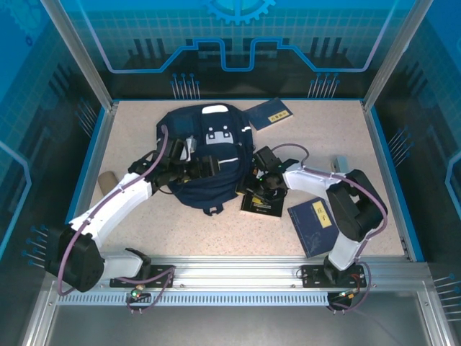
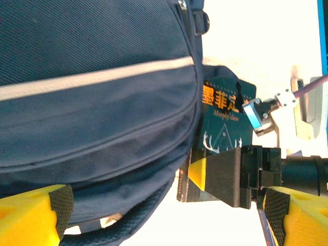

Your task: Pack books, pencil case, and school supplies into a backpack

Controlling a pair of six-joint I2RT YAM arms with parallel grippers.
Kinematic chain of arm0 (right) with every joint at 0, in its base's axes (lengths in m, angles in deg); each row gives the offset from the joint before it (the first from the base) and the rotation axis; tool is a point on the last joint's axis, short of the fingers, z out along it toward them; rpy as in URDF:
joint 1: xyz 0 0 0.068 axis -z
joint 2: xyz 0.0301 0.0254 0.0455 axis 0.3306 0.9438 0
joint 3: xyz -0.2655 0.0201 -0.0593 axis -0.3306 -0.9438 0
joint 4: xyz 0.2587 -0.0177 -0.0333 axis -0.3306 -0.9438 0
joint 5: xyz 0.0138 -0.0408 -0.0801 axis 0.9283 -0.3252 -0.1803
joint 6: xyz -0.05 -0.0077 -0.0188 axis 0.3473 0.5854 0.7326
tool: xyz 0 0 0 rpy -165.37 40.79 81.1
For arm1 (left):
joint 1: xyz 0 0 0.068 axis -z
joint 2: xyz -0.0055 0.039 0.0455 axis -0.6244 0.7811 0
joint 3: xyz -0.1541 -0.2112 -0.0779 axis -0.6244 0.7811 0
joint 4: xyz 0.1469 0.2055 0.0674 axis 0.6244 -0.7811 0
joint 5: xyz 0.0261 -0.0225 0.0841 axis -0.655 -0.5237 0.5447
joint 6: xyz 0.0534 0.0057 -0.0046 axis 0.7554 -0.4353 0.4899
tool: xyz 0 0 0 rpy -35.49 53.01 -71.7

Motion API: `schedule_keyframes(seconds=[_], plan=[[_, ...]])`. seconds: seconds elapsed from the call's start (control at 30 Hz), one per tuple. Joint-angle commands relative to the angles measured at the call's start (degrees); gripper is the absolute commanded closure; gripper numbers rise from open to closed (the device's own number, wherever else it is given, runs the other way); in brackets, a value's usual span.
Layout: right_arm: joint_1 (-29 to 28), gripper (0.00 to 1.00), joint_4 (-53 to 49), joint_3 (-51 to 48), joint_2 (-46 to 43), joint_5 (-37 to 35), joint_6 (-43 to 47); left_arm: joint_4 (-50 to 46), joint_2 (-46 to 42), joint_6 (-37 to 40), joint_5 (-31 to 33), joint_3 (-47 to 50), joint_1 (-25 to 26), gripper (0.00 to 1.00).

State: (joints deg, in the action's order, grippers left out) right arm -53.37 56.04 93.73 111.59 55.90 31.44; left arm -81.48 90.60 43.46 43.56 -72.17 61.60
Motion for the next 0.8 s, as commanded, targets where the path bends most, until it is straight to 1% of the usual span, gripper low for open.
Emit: schedule_keyframes(seconds=[0.0,0.1,0.23,0.3,0.37,0.4,0.5,0.6,0.77], plan=[[1.61,0.34,-8.97,3.03,-6.45,-7.18,4.34,1.64,0.57,-2.19,0.52,1.00,2.90,0.05],[5.23,0.34,-11.91,1.86,-9.59,-9.88,6.72,2.54,1.46,-3.28,1.03,1.04,5.97,0.08],[10.00,0.35,-15.14,-0.45,-11.24,-10.28,11.00,5.14,4.55,-5.37,1.13,0.70,10.21,0.16],[11.88,0.38,-16.15,-1.36,-11.03,-10.36,13.01,5.77,7.12,-6.14,1.61,-0.64,12.66,0.19],[13.51,0.42,-15.96,-2.28,-10.57,-9.86,13.87,5.83,9.86,-6.72,3.42,-2.39,15.12,0.24],[14.39,0.44,-15.65,-2.67,-10.23,-9.74,14.08,5.40,11.33,-7.04,4.61,-3.58,16.42,0.24],[16.45,0.48,-12.86,-4.70,-9.61,-9.46,14.16,4.08,15.43,-7.52,8.22,-6.78,19.46,0.26],[17.83,0.53,-11.85,-5.37,-8.24,-9.71,14.44,5.00,19.82,-7.98,8.87,-9.01,21.55,0.31],[18.93,0.56,-11.07,-5.07,-4.91,-7.95,15.97,3.02,27.97,-7.57,12.15,-14.47,23.53,0.36]])
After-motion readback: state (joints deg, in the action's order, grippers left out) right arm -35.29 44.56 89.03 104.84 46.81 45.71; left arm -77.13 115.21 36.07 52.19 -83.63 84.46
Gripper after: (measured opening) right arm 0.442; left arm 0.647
